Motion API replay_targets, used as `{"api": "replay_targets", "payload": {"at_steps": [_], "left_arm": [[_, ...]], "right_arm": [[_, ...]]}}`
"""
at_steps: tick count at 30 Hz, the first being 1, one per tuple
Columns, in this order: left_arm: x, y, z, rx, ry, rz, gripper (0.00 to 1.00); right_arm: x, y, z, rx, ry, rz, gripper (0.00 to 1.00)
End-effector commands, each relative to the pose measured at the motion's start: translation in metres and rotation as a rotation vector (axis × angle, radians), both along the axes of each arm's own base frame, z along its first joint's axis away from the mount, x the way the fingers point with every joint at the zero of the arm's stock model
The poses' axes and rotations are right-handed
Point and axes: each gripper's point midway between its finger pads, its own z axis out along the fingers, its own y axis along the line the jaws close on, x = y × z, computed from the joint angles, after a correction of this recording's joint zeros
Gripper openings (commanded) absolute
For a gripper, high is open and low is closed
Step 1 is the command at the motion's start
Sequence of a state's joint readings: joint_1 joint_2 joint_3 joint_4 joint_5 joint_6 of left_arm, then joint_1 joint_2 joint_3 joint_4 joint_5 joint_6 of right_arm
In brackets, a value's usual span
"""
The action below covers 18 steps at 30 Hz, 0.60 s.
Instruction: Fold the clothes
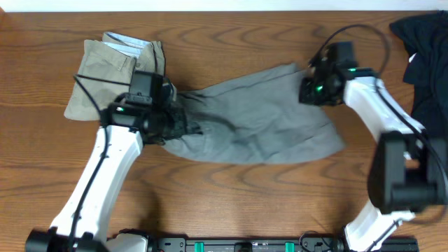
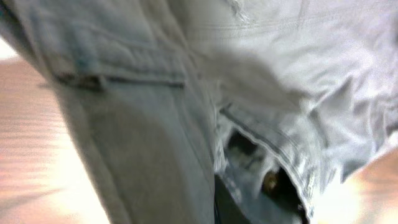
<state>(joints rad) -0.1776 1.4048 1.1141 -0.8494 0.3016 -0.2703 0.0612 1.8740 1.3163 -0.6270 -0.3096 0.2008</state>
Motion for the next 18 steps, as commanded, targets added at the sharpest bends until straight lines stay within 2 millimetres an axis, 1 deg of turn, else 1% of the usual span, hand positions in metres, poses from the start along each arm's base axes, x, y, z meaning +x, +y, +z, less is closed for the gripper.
{"api": "replay_targets", "payload": {"at_steps": [1, 3, 5, 8, 11, 13, 15, 18], "left_arm": [[0.012, 0.027, 0.034, 0.188, -0.107, -0.082, 0.06], [0.015, 0.027, 0.05, 0.205, -0.135, -0.119, 0.06], [0.021, 0.025, 0.068, 0.208, -0.181, -0.138, 0.06], [0.033, 0.023, 0.096, 0.203, -0.257, -0.139, 0.06], [0.041, 0.015, 0.115, 0.193, -0.321, -0.149, 0.06], [0.045, 0.004, 0.12, 0.185, -0.355, -0.172, 0.06], [0.047, -0.007, 0.121, 0.178, -0.372, -0.2, 0.06], [0.049, -0.027, 0.111, 0.173, -0.357, -0.253, 0.06]], "right_arm": [[0.01, -0.016, 0.053, -0.007, -0.135, -0.052, 0.01], [0.01, -0.02, 0.068, -0.002, -0.168, -0.068, 0.01], [0.01, -0.022, 0.079, -0.001, -0.192, -0.073, 0.01], [0.009, -0.022, 0.085, 0.0, -0.206, -0.074, 0.01], [0.008, -0.022, 0.084, 0.005, -0.197, -0.083, 0.01], [0.008, -0.022, 0.084, 0.006, -0.194, -0.086, 0.01], [0.008, -0.022, 0.084, 0.006, -0.194, -0.086, 0.01], [0.008, -0.022, 0.084, 0.006, -0.194, -0.087, 0.01]]}}
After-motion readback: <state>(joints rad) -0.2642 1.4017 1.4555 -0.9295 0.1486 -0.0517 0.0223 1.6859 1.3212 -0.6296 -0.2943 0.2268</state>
